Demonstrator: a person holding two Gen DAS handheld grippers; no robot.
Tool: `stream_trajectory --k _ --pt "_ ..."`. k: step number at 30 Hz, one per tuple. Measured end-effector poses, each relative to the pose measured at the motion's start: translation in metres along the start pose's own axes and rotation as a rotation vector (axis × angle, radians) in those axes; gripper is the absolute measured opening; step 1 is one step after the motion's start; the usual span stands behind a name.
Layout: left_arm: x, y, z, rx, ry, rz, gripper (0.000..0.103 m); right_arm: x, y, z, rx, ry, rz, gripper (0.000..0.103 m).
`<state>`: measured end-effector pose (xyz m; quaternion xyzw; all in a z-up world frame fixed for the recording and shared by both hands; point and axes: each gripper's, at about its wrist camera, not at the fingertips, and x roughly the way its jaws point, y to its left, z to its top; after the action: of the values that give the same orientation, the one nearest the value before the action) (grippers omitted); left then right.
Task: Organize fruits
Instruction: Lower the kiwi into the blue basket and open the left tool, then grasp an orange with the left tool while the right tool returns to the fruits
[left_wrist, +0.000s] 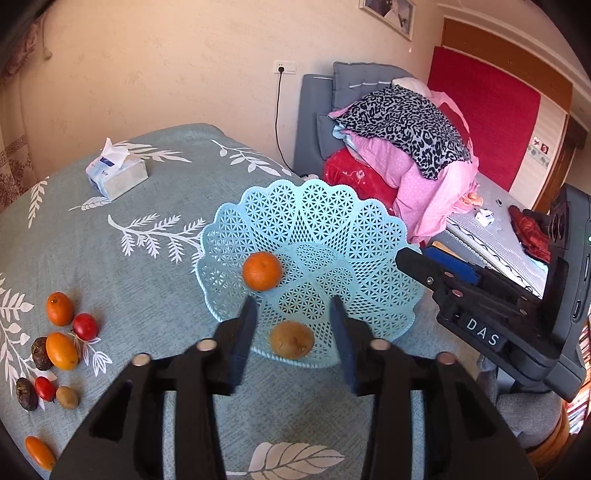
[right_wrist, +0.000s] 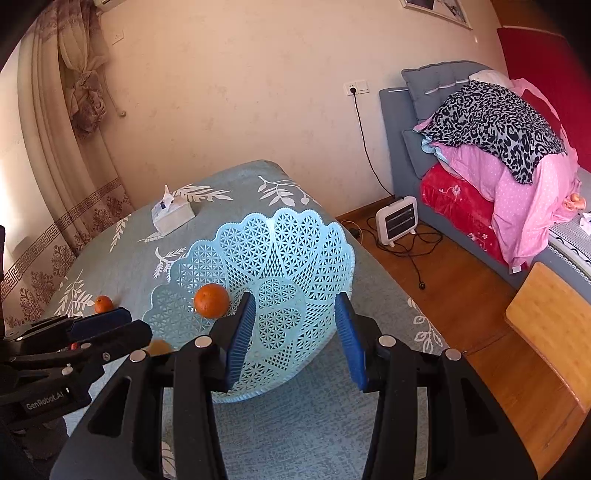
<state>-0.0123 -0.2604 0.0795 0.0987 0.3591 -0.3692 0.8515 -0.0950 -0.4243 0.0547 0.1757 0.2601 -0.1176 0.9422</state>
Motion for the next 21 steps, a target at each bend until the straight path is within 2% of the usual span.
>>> stream_trajectory --k 1,3,8,13,21 --pt "-0.001 0.001 0.0 -0.006 -0.013 0.006 0.07 0.0 0.0 0.0 0.001 0.001 0.001 0.047" --pt "-0.003 0.004 0.0 -0.011 -0.025 0.011 0.071 0.001 0.0 0.0 0.004 -0.003 -0.001 0.053" --pt "-0.011 0.019 0.002 -0.054 -0.043 0.031 0.076 0.001 0.002 -0.002 0.002 -0.005 -0.001 0.053" --pt "-0.022 0.029 0.001 -0.072 -0.079 0.084 0.084 -0.001 0.002 -0.002 0.008 -0.012 0.002 0.053" --pt "-0.049 0.045 -0.001 -0.086 -0.136 0.153 0.089 -0.004 0.006 -0.002 0.003 -0.026 0.015 0.053"
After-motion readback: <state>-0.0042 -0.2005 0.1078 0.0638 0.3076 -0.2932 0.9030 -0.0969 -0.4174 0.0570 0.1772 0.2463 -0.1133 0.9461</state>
